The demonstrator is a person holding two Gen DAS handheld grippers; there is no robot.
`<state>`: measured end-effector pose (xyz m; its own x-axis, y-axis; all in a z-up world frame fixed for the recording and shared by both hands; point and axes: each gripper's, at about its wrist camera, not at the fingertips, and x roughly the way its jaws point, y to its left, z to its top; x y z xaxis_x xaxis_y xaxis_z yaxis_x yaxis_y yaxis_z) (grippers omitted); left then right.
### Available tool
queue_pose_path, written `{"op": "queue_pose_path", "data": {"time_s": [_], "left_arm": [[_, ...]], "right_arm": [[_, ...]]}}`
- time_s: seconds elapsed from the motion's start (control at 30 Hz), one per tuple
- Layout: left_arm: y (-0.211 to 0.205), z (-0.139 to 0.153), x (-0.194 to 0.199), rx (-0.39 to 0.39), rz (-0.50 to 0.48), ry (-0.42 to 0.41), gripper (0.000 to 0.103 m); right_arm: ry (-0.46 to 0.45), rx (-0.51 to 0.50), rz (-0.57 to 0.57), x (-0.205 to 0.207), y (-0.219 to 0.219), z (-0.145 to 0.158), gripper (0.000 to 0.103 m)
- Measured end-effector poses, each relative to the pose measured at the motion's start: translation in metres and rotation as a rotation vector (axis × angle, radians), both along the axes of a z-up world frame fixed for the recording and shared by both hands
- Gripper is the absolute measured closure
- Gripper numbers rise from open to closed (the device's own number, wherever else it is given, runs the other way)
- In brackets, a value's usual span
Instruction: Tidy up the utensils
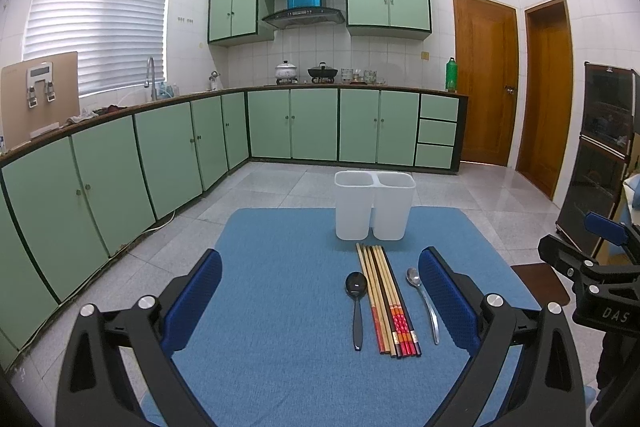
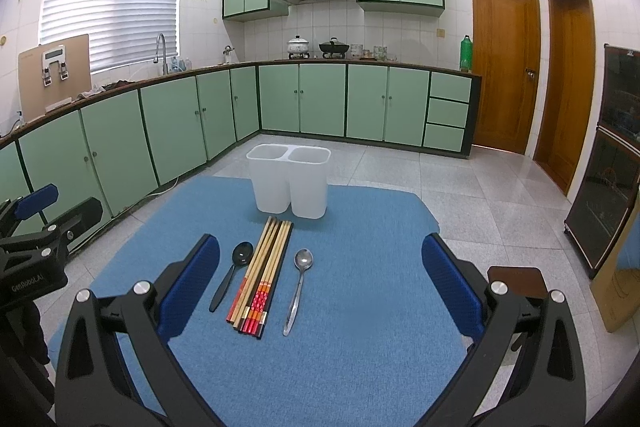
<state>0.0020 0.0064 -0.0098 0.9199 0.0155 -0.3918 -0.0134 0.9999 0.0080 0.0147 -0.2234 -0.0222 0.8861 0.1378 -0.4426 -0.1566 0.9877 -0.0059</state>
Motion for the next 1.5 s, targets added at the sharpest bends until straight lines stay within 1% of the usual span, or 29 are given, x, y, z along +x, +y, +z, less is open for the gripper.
{"op": "queue_pose_path", "data": {"time_s": [0.47, 0.73, 0.9, 1.03, 1.17, 1.3, 1.33, 1.37, 1.47, 1.5], "left_arm": [[-0.004, -0.004, 0.02, 0.006, 0.0, 0.033, 0.007], [-0.004, -0.015, 0.042, 0.007, 0.001, 0.071, 0.007], [0.003, -0.038, 0.077, 0.027, 0.016, 0.151, 0.007], [0.014, -0.067, 0.112, 0.048, 0.036, 0.251, 0.007], [0.021, -0.091, 0.138, 0.038, 0.047, 0.327, 0.007], [0.024, -0.111, 0.157, 0.037, 0.054, 0.381, 0.01], [0.025, -0.117, 0.16, 0.035, 0.055, 0.394, 0.01], [0.026, -0.122, 0.164, 0.033, 0.055, 0.402, 0.011], [0.026, -0.132, 0.171, 0.032, 0.056, 0.424, 0.011], [0.027, -0.134, 0.172, 0.032, 0.056, 0.43, 0.011]], "right_arm": [[0.038, -0.003, -0.005, 0.014, 0.003, 0.002, 0.005], [0.086, -0.017, -0.011, 0.039, 0.007, -0.008, 0.005], [0.144, -0.039, -0.018, 0.068, 0.011, -0.03, 0.005], [0.214, -0.065, -0.02, 0.098, 0.017, -0.055, 0.005], [0.278, -0.078, -0.016, 0.126, 0.026, -0.079, 0.008], [0.336, -0.066, -0.002, 0.151, 0.033, -0.098, 0.012], [0.347, -0.065, 0.0, 0.156, 0.034, -0.101, 0.015], [0.367, -0.063, 0.004, 0.165, 0.036, -0.107, 0.019], [0.423, -0.047, 0.009, 0.183, 0.039, -0.122, 0.023], [0.441, -0.039, 0.012, 0.189, 0.04, -0.126, 0.026]]}}
